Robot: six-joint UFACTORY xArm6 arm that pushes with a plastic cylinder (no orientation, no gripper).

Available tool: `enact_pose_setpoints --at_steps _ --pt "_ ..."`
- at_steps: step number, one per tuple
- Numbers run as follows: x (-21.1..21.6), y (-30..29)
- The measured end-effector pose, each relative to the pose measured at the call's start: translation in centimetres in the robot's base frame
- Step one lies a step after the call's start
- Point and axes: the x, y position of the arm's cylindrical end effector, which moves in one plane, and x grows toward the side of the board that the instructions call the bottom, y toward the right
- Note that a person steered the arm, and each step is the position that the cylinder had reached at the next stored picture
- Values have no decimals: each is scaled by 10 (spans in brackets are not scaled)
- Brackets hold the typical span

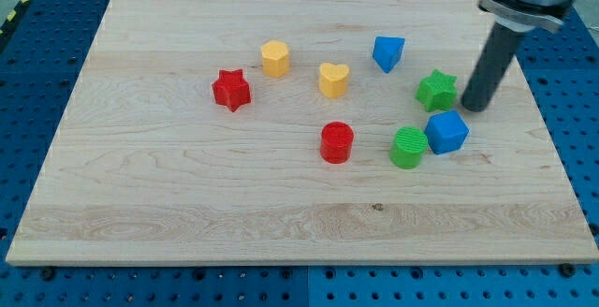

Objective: Point your arm at the red star

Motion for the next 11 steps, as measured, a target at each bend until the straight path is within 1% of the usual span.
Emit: enact_pose_setpoints --at_steps 1,2,3,4,8,9,11 --pt "46 32" --pt "77 44" --pt "93 39" --pt "96 9" --pt "97 -156" --pt "95 -173" --pt "95 -173"
